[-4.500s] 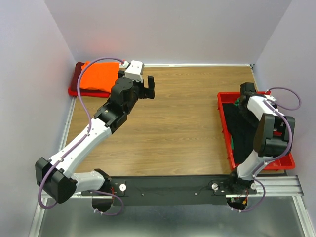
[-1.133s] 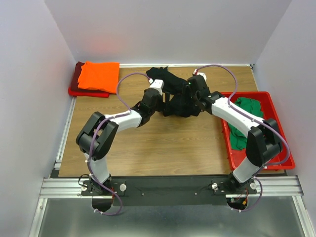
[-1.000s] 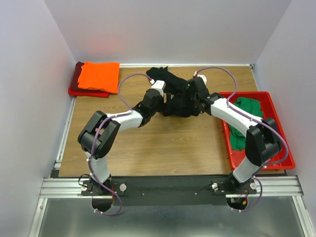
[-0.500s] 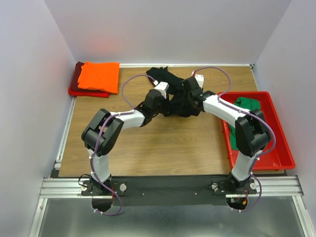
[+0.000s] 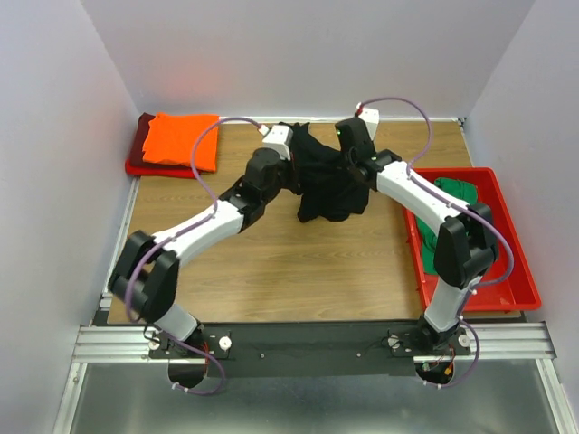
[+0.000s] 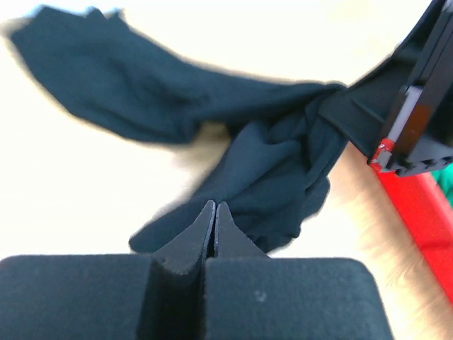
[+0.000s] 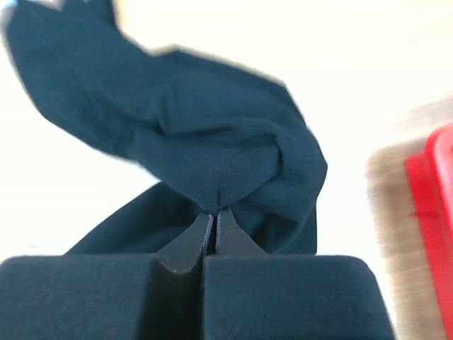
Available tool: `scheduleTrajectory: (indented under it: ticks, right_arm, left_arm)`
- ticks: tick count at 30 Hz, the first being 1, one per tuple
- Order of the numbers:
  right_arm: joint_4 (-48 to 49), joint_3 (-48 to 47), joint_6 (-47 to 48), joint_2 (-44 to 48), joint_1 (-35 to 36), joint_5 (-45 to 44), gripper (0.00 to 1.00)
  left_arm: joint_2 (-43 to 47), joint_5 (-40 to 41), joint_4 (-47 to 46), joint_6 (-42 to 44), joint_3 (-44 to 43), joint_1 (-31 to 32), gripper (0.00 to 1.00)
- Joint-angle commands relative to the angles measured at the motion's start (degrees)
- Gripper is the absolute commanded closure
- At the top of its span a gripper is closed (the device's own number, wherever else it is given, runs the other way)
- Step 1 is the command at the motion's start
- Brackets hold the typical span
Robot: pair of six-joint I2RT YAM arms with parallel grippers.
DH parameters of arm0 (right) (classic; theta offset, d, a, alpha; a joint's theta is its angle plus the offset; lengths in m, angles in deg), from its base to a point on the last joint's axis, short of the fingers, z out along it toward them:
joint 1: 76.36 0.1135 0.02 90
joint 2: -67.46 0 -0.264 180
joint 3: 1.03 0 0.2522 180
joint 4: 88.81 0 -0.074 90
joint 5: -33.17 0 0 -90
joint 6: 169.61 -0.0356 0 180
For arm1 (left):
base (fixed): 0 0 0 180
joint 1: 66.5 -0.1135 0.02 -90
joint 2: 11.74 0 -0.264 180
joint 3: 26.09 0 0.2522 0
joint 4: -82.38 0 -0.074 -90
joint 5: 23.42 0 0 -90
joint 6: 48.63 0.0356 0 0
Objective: Fold and stack the t-shirts
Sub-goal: Flatten the tshirt out
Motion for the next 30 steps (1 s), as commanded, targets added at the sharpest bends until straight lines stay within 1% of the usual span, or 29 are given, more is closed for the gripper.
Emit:
scheduleTrajectory:
  ticks: [1, 2, 5, 6, 7, 8, 11, 12, 15, 16, 17, 19, 20, 21, 22, 24, 25, 28, 30]
  right_arm:
    - [0.93, -6.58, 4.12, 3.59, -0.53, -4.71, 1.00]
    - [1.02, -8.94, 4.57, 3.68, -0.62, -4.89, 0.99]
    - [1.02, -12.90, 6.84, 3.68, -1.58, -4.46, 1.00]
    - [1.02, -15.96, 7.38, 3.07, -2.02, -3.93, 1.00]
    - [1.02, -17.56, 8.60, 2.63, -2.29, -3.40, 1.00]
    - [1.02, -19.05, 9.14, 2.19, -2.55, -2.70, 1.00]
    - [1.02, -25.91, 10.81, 0.17, -3.35, 1.78, 1.00]
    - [1.02, -27.49, 11.16, -0.44, -3.52, 3.01, 1.00]
    - [1.02, -33.47, 12.30, -2.38, -3.61, 9.15, 1.00]
    - [1.02, -35.22, 12.57, -2.90, -3.61, 10.74, 0.99]
    - [1.02, -38.11, 13.09, -3.52, -3.70, 15.54, 1.00]
    - [0.85, -41.29, 12.92, -5.28, -3.61, 20.92, 1.00]
    - [1.02, -43.83, 11.88, -5.81, -3.70, 26.00, 1.00]
    - [1.02, -44.90, 11.17, -7.12, -3.70, 28.13, 1.00]
    - [1.02, -45.78, 10.03, -7.82, -3.61, 33.38, 1.00]
    - [0.94, -48.33, 8.62, -9.14, -3.61, 38.41, 1.00]
    - [0.93, -48.69, 7.31, -9.85, -3.61, 42.44, 1.00]
    - [1.02, -47.02, 5.89, -9.15, -3.09, 44.76, 1.00]
    - [1.11, -44.31, 6.15, -8.28, -2.82, 43.81, 0.99]
  left_arm:
    - [9.70, 11.69, 7.23, -0.04, -3.80, -0.65, 1.00]
    - [13.29, 14.84, 8.21, -0.04, -4.07, -0.83, 1.00]
    - [19.10, 20.47, 12.08, 0.04, -5.04, -1.97, 1.00]
    - [23.13, 21.63, 13.31, 0.39, -5.47, -2.32, 1.00]
    - [25.08, 22.68, 13.67, 0.92, -5.65, -2.41, 1.00]
    - [29.19, 24.69, 13.76, 1.45, -5.65, -2.50, 1.00]
    - [34.93, 26.64, 13.85, 3.55, -6.27, -2.59, 1.00]
    - [38.16, 26.73, 13.85, 4.43, -6.97, -2.59, 1.00]
    - [43.36, 25.60, 13.76, 7.67, -8.46, -2.59, 1.00]
    - [44.34, 25.42, 13.85, 8.39, -9.69, -2.59, 1.00]
    - [45.13, 25.16, 13.85, 9.09, -10.31, -2.68, 1.00]
    - [46.98, 24.54, 13.85, 10.67, -12.33, -2.59, 1.00]
    - [47.42, 24.10, 13.85, 10.85, -13.03, -2.59, 1.00]
    - [48.03, 23.92, 13.85, 11.29, -13.65, -2.59, 1.00]
    - [48.21, 23.49, 13.85, 11.38, -14.70, -2.59, 1.00]
    - [48.39, 22.87, 13.85, 11.56, -15.76, -2.68, 1.00]
    - [48.48, 22.61, 13.85, 11.65, -16.81, -2.59, 1.00]
    - [48.22, 23.30, 13.85, 12.69, -18.74, -2.59, 1.00]
    - [47.52, 25.23, 13.93, 13.05, -20.67, -2.59, 1.00]
